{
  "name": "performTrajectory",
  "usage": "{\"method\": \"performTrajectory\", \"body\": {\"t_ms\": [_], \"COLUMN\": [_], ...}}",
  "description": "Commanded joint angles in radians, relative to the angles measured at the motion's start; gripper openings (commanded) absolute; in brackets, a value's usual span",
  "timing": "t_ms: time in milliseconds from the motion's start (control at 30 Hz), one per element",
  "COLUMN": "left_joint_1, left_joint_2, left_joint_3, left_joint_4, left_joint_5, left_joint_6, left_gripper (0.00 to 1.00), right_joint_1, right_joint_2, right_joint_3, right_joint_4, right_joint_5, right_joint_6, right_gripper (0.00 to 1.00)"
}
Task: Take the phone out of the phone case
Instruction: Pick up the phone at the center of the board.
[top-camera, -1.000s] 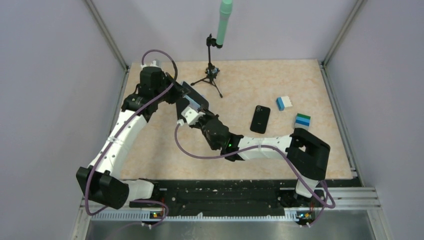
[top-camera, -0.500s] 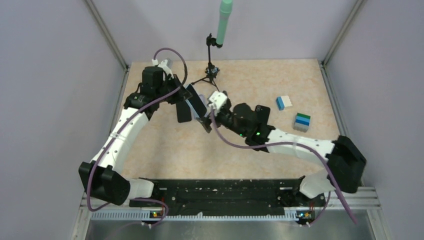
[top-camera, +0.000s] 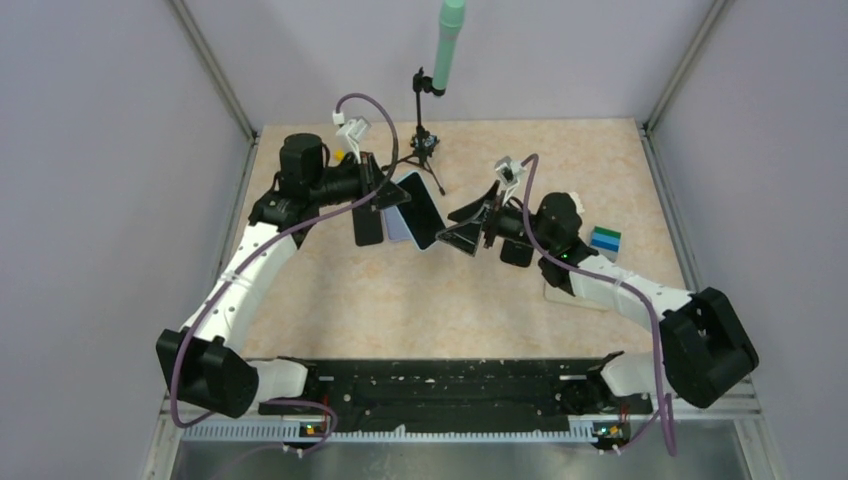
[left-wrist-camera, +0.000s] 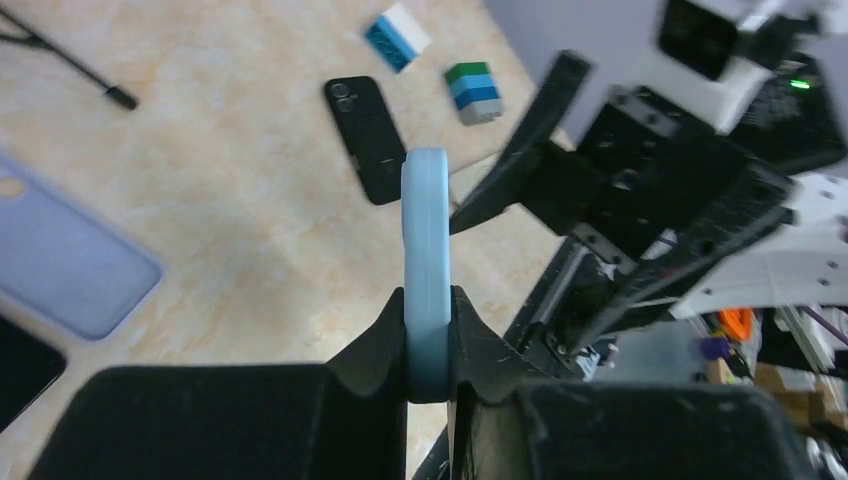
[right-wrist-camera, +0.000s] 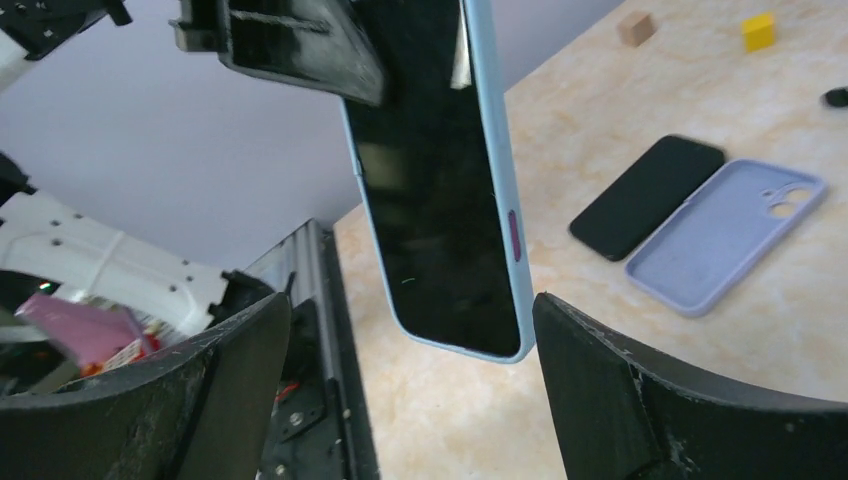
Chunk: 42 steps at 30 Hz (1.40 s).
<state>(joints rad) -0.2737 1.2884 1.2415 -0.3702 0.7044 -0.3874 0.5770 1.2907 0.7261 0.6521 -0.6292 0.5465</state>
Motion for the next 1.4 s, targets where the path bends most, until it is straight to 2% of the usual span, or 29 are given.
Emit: {"method": "performTrajectory", "body": {"t_ms": [0, 67, 167, 267, 333, 400, 533, 567, 667, 700, 767, 800, 967, 1100, 1267, 1367], "left_joint_1": [-0.009, -0.02, -0.038, -0.051, -0.059, -0.063, -0.068, -0.068, -0.07, -0.071, -0.071, -0.072, -0.081, -0.097, -0.102, -0.102], "left_joint_2": [-0.054, -0.052, -0.044, -0.041, -0.045, -0.047, -0.055, -0.058, -0.07, -0.074, -0.089, -0.096, -0.14, -0.149, -0.152, -0.163], "left_joint_3": [-0.007, -0.01, -0.009, -0.009, -0.012, -0.012, -0.014, -0.017, -0.028, -0.034, -0.062, -0.086, -0.24, -0.309, -0.279, -0.263], "left_joint_4": [0.25, 0.272, 0.274, 0.276, 0.28, 0.281, 0.278, 0.278, 0.284, 0.295, 0.348, 0.413, 0.688, 0.851, 0.85, 0.78], "left_joint_5": [0.294, 0.317, 0.354, 0.388, 0.394, 0.406, 0.413, 0.413, 0.384, 0.371, 0.33, 0.306, 0.137, 0.051, 0.049, 0.025], "left_joint_6": [-0.054, -0.07, -0.068, -0.071, -0.071, -0.07, -0.078, -0.083, -0.11, -0.133, -0.201, -0.262, -0.555, -0.733, -0.72, -0.668], "left_gripper": [0.0, 0.0, 0.0, 0.0, 0.0, 0.0, 0.0, 0.06, 0.35, 0.46, 0.56, 0.59, 0.61, 0.56, 0.54, 0.52], "right_joint_1": [-0.012, -0.012, -0.012, -0.012, -0.012, -0.008, -0.003, -0.003, -0.003, -0.003, -0.002, -0.002, 0.011, 0.033, 0.071, 0.081], "right_joint_2": [0.058, 0.085, 0.132, 0.201, 0.275, 0.31, 0.291, 0.285, 0.272, 0.268, 0.251, 0.239, 0.166, 0.112, 0.071, 0.059], "right_joint_3": [-0.007, -0.011, -0.048, -0.063, -0.059, -0.05, -0.078, -0.079, -0.079, -0.079, -0.075, -0.075, -0.056, -0.013, 0.033, 0.032], "right_joint_4": [0.231, 0.311, 0.571, 0.831, 1.01, 1.07, 1.071, 1.069, 1.064, 1.06, 1.034, 1.019, 0.855, 0.641, 0.386, 0.328], "right_joint_5": [-0.162, -0.211, -0.283, -0.326, -0.338, -0.33, -0.285, -0.277, -0.248, -0.23, -0.203, -0.186, -0.107, -0.057, 0.009, 0.023], "right_joint_6": [0.18, 0.23, 0.389, 0.559, 0.692, 0.765, 0.741, 0.74, 0.75, 0.751, 0.746, 0.74, 0.653, 0.575, 0.572, 0.572], "right_gripper": [0.88, 0.86, 0.8, 0.67, 0.53, 0.41, 0.26, 0.21, 0.0, 0.0, 0.0, 0.0, 0.0, 0.0, 0.0, 0.0]}}
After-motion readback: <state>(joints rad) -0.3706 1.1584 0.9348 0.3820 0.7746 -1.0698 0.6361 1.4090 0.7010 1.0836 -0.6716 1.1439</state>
